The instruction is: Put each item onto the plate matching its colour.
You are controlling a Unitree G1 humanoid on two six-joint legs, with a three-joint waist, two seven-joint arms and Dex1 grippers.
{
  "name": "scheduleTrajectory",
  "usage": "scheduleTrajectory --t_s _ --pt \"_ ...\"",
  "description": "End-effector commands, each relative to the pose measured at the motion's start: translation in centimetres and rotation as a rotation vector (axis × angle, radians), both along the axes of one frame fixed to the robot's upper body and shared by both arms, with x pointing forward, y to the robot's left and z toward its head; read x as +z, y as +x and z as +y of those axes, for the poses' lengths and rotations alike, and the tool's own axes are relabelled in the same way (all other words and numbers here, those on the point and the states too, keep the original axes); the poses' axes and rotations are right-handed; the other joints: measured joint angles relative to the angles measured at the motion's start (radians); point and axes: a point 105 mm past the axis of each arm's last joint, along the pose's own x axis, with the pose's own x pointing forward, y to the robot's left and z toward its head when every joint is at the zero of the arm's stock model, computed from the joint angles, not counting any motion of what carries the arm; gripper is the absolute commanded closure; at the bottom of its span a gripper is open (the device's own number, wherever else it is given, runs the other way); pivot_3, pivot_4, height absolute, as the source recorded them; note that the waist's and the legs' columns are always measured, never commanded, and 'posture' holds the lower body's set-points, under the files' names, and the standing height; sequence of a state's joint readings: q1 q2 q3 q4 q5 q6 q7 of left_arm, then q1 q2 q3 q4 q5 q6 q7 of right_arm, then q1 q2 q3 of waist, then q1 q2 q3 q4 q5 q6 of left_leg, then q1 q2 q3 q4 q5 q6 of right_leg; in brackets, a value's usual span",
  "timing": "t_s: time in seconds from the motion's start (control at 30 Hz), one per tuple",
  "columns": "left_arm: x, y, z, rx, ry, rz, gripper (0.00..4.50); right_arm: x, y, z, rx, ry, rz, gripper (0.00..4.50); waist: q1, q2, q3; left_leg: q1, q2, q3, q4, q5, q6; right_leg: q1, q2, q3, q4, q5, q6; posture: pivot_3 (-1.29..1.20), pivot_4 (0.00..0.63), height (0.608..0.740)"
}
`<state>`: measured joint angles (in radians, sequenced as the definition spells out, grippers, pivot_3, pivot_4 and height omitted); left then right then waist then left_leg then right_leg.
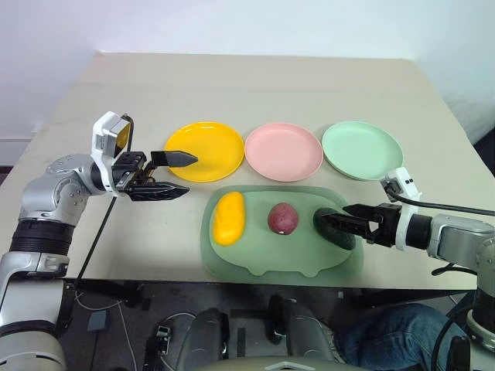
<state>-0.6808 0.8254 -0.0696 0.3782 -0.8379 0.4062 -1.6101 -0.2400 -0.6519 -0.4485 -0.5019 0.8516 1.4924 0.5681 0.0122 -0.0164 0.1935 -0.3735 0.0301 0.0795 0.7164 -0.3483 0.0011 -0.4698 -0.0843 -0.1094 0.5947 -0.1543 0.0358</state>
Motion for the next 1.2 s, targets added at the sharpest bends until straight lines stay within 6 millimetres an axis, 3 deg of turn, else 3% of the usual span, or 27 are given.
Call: scheduleTrajectory --t_s 0.03,0.3,0.4,0.5,0.53,0.67,0.87,0.93,1.03,1.2 --pt "1.0 -0.1 0.0 -0.014 0.006 -0.032 0.03 -0.4 -0.7 0.7 0.033 -0.027 -0.017 0.0 0.001 0.0 0.0 0.0 0.0 0.0 0.0 0.0 0.0 0.0 0.0 0.0 0.0 0.0 0.0 0.0 0.15 0.74" --pt "1.3 -0.1 0.0 -0.012 0.015 -0.035 0.03 -2.9 -0.5 0.9 0.01 -0.086 -0.02 0.0 0.0 0.0 0.0 0.0 0.0 0.0 0.0 0.0 0.0 0.0 0.0 0.0 -0.001 0.0 0.0 0.0 0.15 0.74" --pt "1.7 -0.1 0.3 -0.003 0.01 -0.043 0.0 -3.1 0.1 0.6 0.0 -0.161 -0.091 0.53 0.0 0.0 0.0 0.0 0.0 0.0 0.0 0.0 0.0 0.0 0.0 0.0 -0.001 0.0 0.0 0.0 0.15 0.74" --pt "1.8 -0.2 0.4 -0.002 0.011 -0.044 0.0 -3.0 0.5 0.5 0.0 -0.167 -0.104 1.5 0.0 0.0 0.0 0.0 0.0 0.0 0.0 0.0 0.0 0.0 0.0 0.0 -0.001 0.0 0.0 0.0 0.15 0.74" --pt "1.7 -0.2 0.4 -0.003 0.012 -0.042 0.0 -2.5 0.5 0.8 0.02 -0.138 -0.098 1.7 0.0 0.0 0.0 0.0 0.0 0.0 0.0 0.0 0.0 0.0 0.0 0.0 -0.001 0.0 0.0 0.0 0.15 0.74" --pt "1.6 -0.2 0.4 -0.001 0.014 -0.038 0.0 1.3 2.3 0.8 0.034 -0.019 -0.164 1.74 -0.001 0.0 0.0 0.0 0.0 0.0 0.001 0.0 0.0 0.0 0.0 0.0 -0.001 0.0 0.0 0.0 0.15 0.74" --pt "1.5 -0.3 0.4 -0.002 0.009 -0.033 0.0 4.0 3.7 0.6 0.027 0.026 -0.209 1.74 0.002 0.0 0.0 -0.001 0.0 0.0 0.0 0.0 0.0 0.0 0.002 0.0 -0.001 0.0 -0.001 0.0 0.15 0.74" --pt "1.5 -0.3 0.5 0.002 0.006 -0.031 0.0 4.8 6.2 -1.0 -0.082 0.009 -0.279 1.74 0.001 0.0 0.0 -0.001 0.0 0.001 0.0 0.0 0.0 0.0 0.002 0.0 -0.001 0.0 0.0 0.0 0.15 0.74" --pt "1.4 -0.4 0.4 -0.001 0.01 -0.033 0.0 5.7 9.6 -3.3 -0.236 -0.026 -0.377 1.74 -0.002 0.0 0.0 0.0 0.0 0.002 0.001 0.0 0.0 0.0 0.002 0.001 -0.001 0.0 0.0 0.0 0.15 0.74" --pt "1.6 -0.6 0.8 0.01 0.014 -0.035 0.0 5.0 11.6 -3.7 -0.277 -0.04 -0.39 1.74 -0.002 0.0 0.0 0.0 0.0 0.002 -0.001 0.0 0.0 0.0 0.003 0.001 -0.001 0.0 -0.001 0.0 0.15 0.74"
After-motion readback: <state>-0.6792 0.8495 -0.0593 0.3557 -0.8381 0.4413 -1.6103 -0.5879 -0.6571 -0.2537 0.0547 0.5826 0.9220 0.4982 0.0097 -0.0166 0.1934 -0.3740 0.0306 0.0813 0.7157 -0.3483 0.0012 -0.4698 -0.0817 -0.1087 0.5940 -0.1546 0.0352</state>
